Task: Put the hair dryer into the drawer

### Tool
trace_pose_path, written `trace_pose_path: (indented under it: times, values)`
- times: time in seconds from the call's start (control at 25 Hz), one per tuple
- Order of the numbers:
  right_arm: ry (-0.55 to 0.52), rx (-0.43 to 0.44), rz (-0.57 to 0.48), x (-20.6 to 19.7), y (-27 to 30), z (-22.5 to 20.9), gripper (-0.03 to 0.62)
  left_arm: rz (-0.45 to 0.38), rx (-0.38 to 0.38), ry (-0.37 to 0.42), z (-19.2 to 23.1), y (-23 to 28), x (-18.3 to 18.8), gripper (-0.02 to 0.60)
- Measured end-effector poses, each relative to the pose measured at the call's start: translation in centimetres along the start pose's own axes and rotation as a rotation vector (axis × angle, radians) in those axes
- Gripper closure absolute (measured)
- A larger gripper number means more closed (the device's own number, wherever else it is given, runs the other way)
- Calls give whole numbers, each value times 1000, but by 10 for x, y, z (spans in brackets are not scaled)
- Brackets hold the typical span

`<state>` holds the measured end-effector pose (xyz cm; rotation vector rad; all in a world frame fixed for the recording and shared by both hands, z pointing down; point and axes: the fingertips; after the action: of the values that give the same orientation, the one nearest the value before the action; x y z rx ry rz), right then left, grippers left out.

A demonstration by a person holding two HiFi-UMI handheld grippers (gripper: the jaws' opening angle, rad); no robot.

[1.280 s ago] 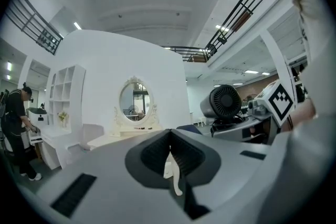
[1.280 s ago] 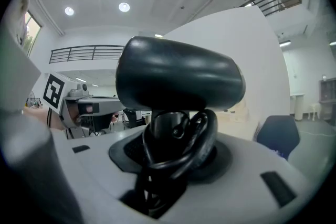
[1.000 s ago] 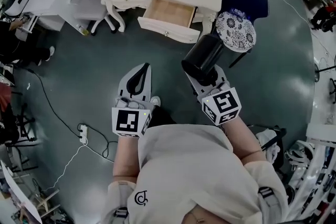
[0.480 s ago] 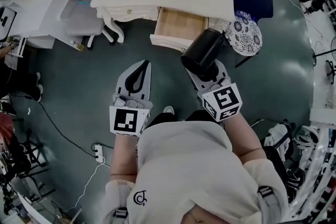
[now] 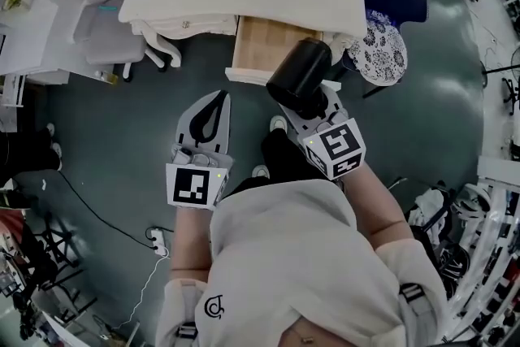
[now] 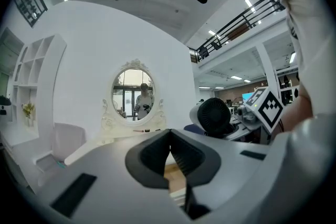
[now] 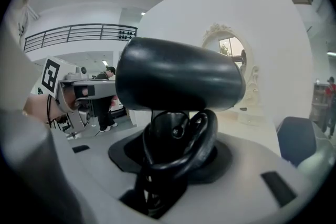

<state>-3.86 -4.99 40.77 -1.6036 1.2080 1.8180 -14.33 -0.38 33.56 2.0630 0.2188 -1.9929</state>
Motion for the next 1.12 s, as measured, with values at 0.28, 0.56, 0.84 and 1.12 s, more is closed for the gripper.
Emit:
trace_pose_path:
  times: [0.28,0.56,0.84,1.12]
  values:
    - [-22,112,83,-8,76,-68,405,11,23,-19,38,89,-7,569]
    - [-92,269,251,-48,137,-98,405,40,64,-42,64,147,-33,569]
    - [-174,400,439,-117,185,-97,405,64,41,-83,92,181,-78,569]
    - [-291,505,668,-202,206,-85,404,119,-27,-118,96,189,-108,569]
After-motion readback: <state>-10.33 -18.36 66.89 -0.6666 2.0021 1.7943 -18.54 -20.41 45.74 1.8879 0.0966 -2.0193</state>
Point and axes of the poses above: the fingertips, and each gripper's own axes: y forward along the fingers, z to its left, x out of its top
